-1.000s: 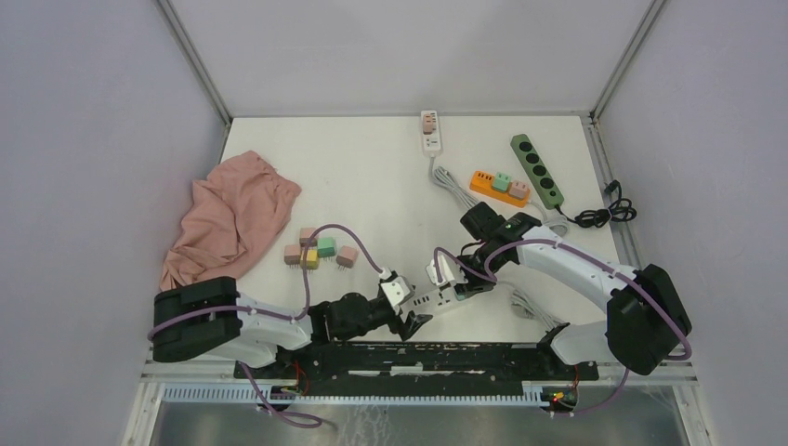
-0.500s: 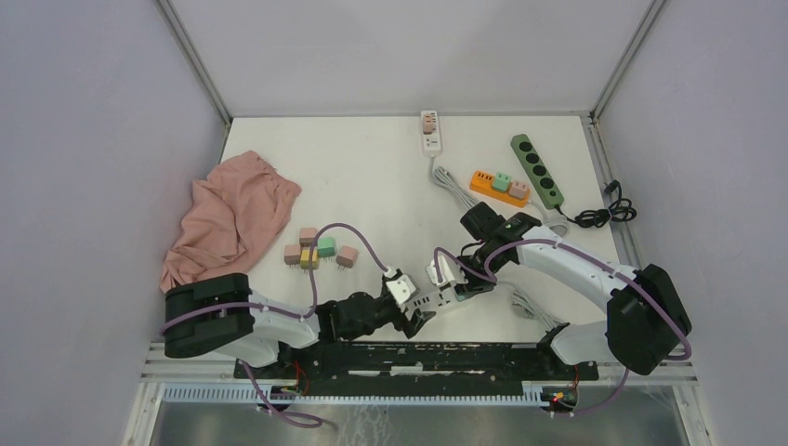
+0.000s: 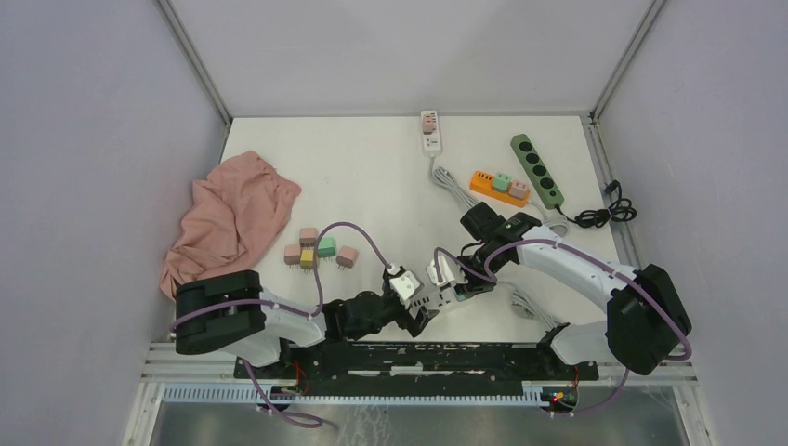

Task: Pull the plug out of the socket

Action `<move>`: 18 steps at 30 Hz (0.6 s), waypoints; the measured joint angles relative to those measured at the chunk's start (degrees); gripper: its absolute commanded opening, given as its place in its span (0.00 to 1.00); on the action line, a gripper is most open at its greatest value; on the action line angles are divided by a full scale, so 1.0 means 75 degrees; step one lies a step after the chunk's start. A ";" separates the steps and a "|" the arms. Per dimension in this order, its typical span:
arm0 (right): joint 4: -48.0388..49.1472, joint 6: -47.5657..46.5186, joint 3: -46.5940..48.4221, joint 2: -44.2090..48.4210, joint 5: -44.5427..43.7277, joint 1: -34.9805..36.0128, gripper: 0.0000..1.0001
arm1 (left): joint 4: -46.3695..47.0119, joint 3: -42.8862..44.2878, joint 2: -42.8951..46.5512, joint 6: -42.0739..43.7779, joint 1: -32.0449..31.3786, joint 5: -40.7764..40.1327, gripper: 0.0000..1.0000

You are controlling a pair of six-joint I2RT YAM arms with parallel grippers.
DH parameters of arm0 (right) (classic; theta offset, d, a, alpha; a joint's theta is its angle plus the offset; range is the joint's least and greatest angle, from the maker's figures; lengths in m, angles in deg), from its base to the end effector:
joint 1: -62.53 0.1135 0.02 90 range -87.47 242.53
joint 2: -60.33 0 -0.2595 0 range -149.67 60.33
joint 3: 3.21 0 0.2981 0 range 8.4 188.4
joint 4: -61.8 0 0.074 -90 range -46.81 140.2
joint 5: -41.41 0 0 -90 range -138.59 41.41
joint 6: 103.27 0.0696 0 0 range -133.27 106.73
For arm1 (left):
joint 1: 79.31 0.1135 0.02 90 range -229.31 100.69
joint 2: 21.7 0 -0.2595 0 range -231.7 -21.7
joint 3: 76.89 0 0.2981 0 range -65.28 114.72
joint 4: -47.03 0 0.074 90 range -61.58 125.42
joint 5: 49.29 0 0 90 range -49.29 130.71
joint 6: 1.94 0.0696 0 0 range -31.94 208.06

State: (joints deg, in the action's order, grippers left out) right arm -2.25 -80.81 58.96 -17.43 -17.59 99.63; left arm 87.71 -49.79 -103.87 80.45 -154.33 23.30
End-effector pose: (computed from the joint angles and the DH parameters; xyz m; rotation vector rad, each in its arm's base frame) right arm 0.1986 0.1952 0.1555 -2.2198 1.6270 0.6708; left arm 0.0954 -0.2761 0.0913 0.8489 1.6711 -0.7393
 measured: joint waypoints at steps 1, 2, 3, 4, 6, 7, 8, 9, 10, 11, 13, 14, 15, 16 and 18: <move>0.0000 0.0000 0.0000 0.0000 0.0000 0.0000 0.02 | 0.0000 0.0000 -0.0012 -0.0006 0.0000 -0.0015 1.00; -0.0003 0.0000 0.0000 0.0000 0.0000 0.0000 0.02 | 0.0003 0.0003 -0.0023 -0.0009 0.0000 -0.0017 1.00; -0.0006 0.0000 0.0000 0.0000 0.0000 0.0000 0.02 | 0.0003 0.0009 -0.0041 -0.0009 0.0000 -0.0017 1.00; -0.0009 0.0000 0.0000 -0.0003 0.0000 0.0000 0.01 | 0.0003 0.0020 -0.0067 -0.0009 0.0000 -0.0017 1.00; -0.0015 -0.0003 0.0000 -0.0012 0.0003 0.0000 0.01 | -0.0003 0.0050 -0.0117 -0.0012 0.0000 -0.0015 1.00; -0.0017 -0.0003 0.0000 -0.0015 0.0003 0.0000 0.01 | -0.0003 0.0070 -0.0146 -0.0009 0.0000 -0.0015 1.00; -0.0017 -0.0003 0.0000 -0.0015 0.0003 0.0000 0.01 | -0.0003 0.0082 -0.0163 -0.0009 0.0000 -0.0012 0.99; -0.0017 -0.0003 0.0000 -0.0015 0.0003 0.0000 0.01 | 0.0000 0.0087 -0.0184 -0.0012 0.0000 -0.0012 0.99; -0.0017 -0.0003 0.0000 -0.0015 0.0003 0.0000 0.01 | 0.0000 0.0090 -0.0198 -0.0012 0.0000 -0.0009 0.99; -0.0017 -0.0003 0.0000 -0.0015 0.0003 0.0000 0.01 | 0.0000 0.0090 -0.0210 -0.0009 0.0000 -0.0006 0.99; -0.0017 -0.0003 0.0000 -0.0015 0.0003 0.0000 0.01 | 0.0003 0.0090 -0.0213 -0.0009 0.0000 -0.0003 0.99; -0.0017 -0.0003 0.0000 -0.0017 0.0003 0.0000 0.01 | 0.0009 0.0090 -0.0213 -0.0009 0.0000 -0.0003 0.99; -0.0017 -0.0003 0.0000 -0.0020 0.0003 0.0000 0.01 | 0.0009 0.0090 -0.0219 -0.0012 0.0000 -0.0003 0.99; -0.0017 -0.0003 0.0000 -0.0023 0.0003 0.0000 0.01 | 0.0012 0.0090 -0.0227 -0.0012 0.0000 0.0000 0.99; -0.0017 -0.0003 0.0000 -0.0035 0.0009 0.0000 0.01 | 0.0017 0.0090 -0.0248 -0.0012 0.0000 0.0000 0.99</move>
State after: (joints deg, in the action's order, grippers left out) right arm -2.38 -80.84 58.96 -17.69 -17.52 99.63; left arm 87.84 -49.12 -105.73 80.36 -154.33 23.30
